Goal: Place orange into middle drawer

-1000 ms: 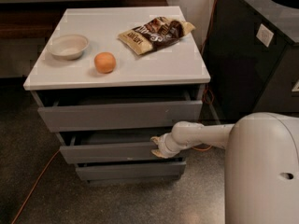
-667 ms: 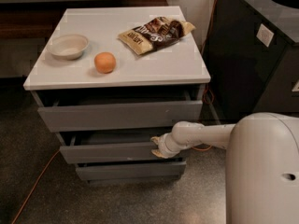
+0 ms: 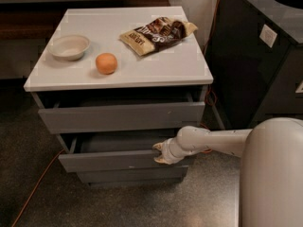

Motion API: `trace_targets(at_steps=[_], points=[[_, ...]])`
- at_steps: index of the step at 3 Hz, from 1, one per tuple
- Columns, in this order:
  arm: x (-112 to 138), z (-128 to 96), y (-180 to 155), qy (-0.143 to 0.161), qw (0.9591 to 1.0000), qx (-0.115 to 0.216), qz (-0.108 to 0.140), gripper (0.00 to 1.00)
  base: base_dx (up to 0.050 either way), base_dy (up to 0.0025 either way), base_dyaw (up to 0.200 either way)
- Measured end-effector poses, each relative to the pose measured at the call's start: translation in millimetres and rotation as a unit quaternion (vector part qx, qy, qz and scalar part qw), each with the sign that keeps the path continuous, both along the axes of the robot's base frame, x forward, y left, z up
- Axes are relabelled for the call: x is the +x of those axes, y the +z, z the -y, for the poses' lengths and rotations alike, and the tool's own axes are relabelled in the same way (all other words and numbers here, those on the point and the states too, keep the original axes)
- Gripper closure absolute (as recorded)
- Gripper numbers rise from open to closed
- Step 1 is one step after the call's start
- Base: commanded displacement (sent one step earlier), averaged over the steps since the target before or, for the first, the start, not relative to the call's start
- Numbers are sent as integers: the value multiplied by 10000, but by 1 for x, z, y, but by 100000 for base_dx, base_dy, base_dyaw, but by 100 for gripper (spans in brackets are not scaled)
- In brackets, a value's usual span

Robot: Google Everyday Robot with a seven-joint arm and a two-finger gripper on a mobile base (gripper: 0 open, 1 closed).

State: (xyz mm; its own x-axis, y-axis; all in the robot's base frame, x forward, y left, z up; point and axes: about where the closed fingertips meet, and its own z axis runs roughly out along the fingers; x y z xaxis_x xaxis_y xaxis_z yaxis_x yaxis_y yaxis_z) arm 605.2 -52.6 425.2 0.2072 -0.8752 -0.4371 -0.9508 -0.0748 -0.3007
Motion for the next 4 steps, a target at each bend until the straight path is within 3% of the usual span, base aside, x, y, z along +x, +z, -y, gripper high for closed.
trace_targets(at_steps=[1,3,4], points=[[-39,-2,9,-66,9996,239,-101,100,0,0,0],[-39,-2,12,-66,9996,240,-100,100,0,0,0],[-69,-6,16,-85,9991,383,-166,100,0,0,0]])
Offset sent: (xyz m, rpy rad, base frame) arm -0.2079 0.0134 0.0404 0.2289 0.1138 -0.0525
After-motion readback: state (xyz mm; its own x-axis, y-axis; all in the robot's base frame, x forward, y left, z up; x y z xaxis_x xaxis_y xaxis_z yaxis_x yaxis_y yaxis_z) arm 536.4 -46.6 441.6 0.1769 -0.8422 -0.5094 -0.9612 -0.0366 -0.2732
